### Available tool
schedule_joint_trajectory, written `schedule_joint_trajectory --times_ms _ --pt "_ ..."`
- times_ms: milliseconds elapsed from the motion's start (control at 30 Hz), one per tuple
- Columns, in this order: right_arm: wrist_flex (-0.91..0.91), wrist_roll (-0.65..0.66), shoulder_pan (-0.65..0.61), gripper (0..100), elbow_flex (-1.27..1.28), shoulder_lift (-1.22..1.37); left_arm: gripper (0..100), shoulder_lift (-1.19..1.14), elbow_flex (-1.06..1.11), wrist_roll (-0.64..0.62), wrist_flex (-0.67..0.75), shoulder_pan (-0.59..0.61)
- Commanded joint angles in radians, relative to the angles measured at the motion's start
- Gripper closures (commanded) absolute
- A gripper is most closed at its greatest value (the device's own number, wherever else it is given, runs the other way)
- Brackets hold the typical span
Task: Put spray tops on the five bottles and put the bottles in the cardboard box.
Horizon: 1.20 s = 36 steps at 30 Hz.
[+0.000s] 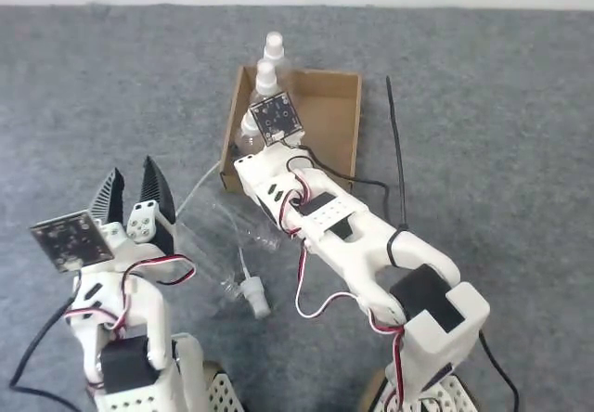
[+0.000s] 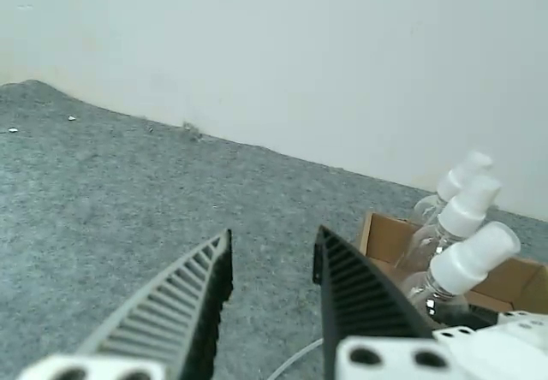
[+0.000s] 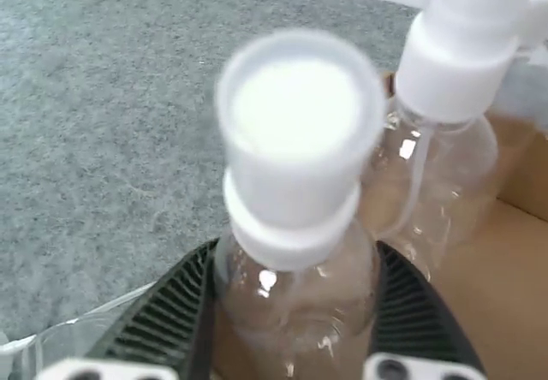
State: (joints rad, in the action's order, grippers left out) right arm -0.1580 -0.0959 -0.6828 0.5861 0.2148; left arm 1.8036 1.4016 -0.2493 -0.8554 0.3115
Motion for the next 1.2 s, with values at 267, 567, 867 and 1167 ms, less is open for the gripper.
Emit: schedule_joint_trajectory --times_ms 267,567,867,1167 --pt "0.082 -0.009 -0.007 73.4 -0.074 -0.025 86 0.02 -0.008 -0.005 0.008 0.002" --pt "0.114 -0.008 -0.01 73.4 -0.063 -0.07 86 0.02 -0.008 -0.005 0.008 0.0" --pt "0.188 -0.009 -0.01 73.4 -0.057 -0.108 86 0.02 -0.008 -0.005 0.009 0.0" --pt "0.262 -0.006 -0.004 73.4 -0.051 -0.182 86 0.02 -0.008 -0.005 0.009 0.0"
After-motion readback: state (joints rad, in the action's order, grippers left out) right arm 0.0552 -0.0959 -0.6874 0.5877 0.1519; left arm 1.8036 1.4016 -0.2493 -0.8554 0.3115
